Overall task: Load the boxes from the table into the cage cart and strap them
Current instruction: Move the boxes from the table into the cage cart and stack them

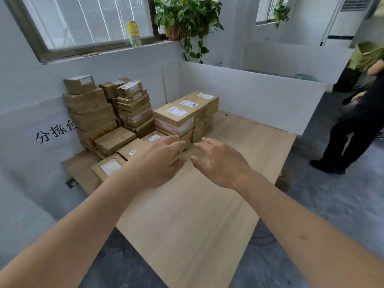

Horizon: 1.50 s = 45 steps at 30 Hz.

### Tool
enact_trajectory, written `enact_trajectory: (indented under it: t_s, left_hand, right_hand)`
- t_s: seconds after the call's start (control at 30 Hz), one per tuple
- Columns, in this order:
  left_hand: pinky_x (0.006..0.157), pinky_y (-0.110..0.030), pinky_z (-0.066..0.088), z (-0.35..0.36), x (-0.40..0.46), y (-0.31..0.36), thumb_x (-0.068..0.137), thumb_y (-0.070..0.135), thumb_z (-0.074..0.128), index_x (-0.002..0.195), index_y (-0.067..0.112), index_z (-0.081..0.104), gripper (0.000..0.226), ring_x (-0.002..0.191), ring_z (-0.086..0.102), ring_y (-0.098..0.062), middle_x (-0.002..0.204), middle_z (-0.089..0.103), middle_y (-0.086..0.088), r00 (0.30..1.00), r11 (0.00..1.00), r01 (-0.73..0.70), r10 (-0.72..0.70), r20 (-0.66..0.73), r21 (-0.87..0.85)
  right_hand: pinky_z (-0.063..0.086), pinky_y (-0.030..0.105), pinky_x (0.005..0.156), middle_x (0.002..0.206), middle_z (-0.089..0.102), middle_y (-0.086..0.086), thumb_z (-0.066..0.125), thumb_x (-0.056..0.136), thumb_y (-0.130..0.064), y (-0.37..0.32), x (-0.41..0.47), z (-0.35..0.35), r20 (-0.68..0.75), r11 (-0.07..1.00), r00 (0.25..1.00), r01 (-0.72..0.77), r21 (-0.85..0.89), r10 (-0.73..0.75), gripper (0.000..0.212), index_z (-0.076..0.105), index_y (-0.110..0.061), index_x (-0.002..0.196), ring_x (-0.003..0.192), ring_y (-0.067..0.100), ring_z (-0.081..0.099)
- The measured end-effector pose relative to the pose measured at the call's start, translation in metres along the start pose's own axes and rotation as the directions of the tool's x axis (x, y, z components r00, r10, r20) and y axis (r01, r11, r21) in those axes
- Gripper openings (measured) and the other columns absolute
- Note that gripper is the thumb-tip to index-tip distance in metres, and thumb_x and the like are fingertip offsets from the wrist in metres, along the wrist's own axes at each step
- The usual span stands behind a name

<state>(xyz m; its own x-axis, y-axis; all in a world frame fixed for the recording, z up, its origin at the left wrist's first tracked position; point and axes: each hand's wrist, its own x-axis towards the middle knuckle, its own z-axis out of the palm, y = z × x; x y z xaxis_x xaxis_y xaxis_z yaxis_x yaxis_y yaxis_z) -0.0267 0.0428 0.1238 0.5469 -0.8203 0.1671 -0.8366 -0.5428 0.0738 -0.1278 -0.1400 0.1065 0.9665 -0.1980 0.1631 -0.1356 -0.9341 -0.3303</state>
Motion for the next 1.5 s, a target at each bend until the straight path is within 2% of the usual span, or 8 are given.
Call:
enact_trajectory:
  t_s: [0.17, 0.33, 0.63, 0.93, 1.07, 1.17, 1.37, 1.5]
  left_hand:
    - [0.112, -0.038, 0.042, 0.025, 0.038, 0.08, 0.106, 0.052, 0.043, 0.157, 0.026, 0.041, 0.058, 0.144, 0.042, -0.023, 0.161, 0.039, 0.005, 0.996, 0.996, 0.085, -0.086, -0.011, -0.016]
    - [0.113, -0.04, 0.042, 0.031, 0.071, 0.141, 0.105, 0.053, 0.044, 0.158, 0.029, 0.039, 0.058, 0.146, 0.041, -0.023, 0.162, 0.038, 0.005, 0.993, 0.992, 0.121, -0.121, -0.009, -0.023]
    - [0.106, -0.04, 0.049, 0.044, 0.135, 0.173, 0.104, 0.052, 0.046, 0.156, 0.029, 0.04, 0.057, 0.139, 0.047, -0.023, 0.157, 0.043, 0.006, 0.984, 0.984, 0.177, -0.177, 0.007, -0.01]
    - [0.089, -0.038, 0.054, 0.08, 0.214, 0.112, 0.101, 0.057, 0.038, 0.148, 0.029, 0.047, 0.056, 0.124, 0.056, -0.023, 0.141, 0.05, 0.008, 0.975, 0.975, 0.22, -0.221, 0.013, 0.017]
    - [0.09, -0.031, 0.047, 0.09, 0.248, 0.073, 0.104, 0.052, 0.042, 0.151, 0.026, 0.046, 0.053, 0.127, 0.053, -0.021, 0.145, 0.05, 0.005, 0.964, 0.964, 0.267, -0.267, 0.007, 0.01]
    - [0.093, -0.033, 0.047, 0.092, 0.268, 0.047, 0.105, 0.049, 0.046, 0.153, 0.024, 0.046, 0.054, 0.131, 0.052, -0.022, 0.15, 0.049, 0.004, 0.945, 0.946, 0.326, -0.326, -0.008, 0.002]
    - [0.088, -0.036, 0.052, 0.109, 0.3, 0.001, 0.104, 0.046, 0.049, 0.147, 0.023, 0.051, 0.049, 0.124, 0.057, -0.023, 0.144, 0.053, 0.002, 0.909, 0.909, 0.416, -0.416, -0.019, -0.017]
    - [0.096, -0.039, 0.053, 0.129, 0.329, -0.029, 0.104, 0.047, 0.049, 0.153, 0.024, 0.045, 0.054, 0.129, 0.055, -0.024, 0.15, 0.05, 0.0, 0.863, 0.863, 0.505, -0.505, -0.018, -0.019]
  right_hand:
    - [0.04, 0.042, 0.116, 0.165, 0.037, -0.001, 0.044, 0.103, -0.06, 0.081, -0.022, -0.03, 0.036, 0.999, 0.999, 0.033, -0.027, -0.032, 0.059, 0.046, -0.03, 0.154, 0.15, 0.018, 0.035]
    - [0.039, 0.04, 0.114, 0.165, 0.037, -0.001, 0.042, 0.104, -0.061, 0.143, -0.039, -0.061, 0.07, 0.995, 0.995, 0.076, -0.063, -0.071, 0.06, 0.045, -0.029, 0.154, 0.149, 0.018, 0.037]
    - [0.039, 0.04, 0.113, 0.167, 0.034, -0.001, 0.044, 0.104, -0.059, 0.211, -0.009, -0.084, 0.1, 0.992, 0.989, 0.111, -0.051, -0.106, 0.059, 0.043, -0.031, 0.155, 0.149, 0.019, 0.037]
    - [0.036, 0.038, 0.118, 0.168, 0.031, -0.004, 0.045, 0.101, -0.063, 0.253, 0.102, -0.056, 0.158, 0.988, 0.976, 0.155, -0.002, -0.152, 0.063, 0.042, -0.032, 0.157, 0.152, 0.014, 0.031]
    - [0.037, 0.04, 0.118, 0.167, 0.032, -0.006, 0.044, 0.101, -0.064, 0.257, 0.164, -0.035, 0.188, 0.984, 0.966, 0.176, 0.014, -0.175, 0.064, 0.043, -0.032, 0.156, 0.152, 0.013, 0.032]
    - [0.037, 0.039, 0.118, 0.166, 0.033, -0.005, 0.045, 0.101, -0.062, 0.255, 0.205, -0.023, 0.205, 0.979, 0.958, 0.196, 0.048, -0.202, 0.062, 0.044, -0.032, 0.155, 0.152, 0.012, 0.031]
    - [0.036, 0.039, 0.119, 0.163, 0.038, -0.003, 0.049, 0.102, -0.058, 0.253, 0.279, 0.0, 0.247, 0.96, 0.928, 0.262, 0.099, -0.279, 0.06, 0.046, -0.028, 0.154, 0.149, 0.014, 0.035]
    - [0.039, 0.041, 0.117, 0.162, 0.039, -0.003, 0.049, 0.102, -0.056, 0.26, 0.336, 0.022, 0.262, 0.936, 0.899, 0.328, 0.131, -0.352, 0.058, 0.047, -0.028, 0.154, 0.149, 0.015, 0.036]
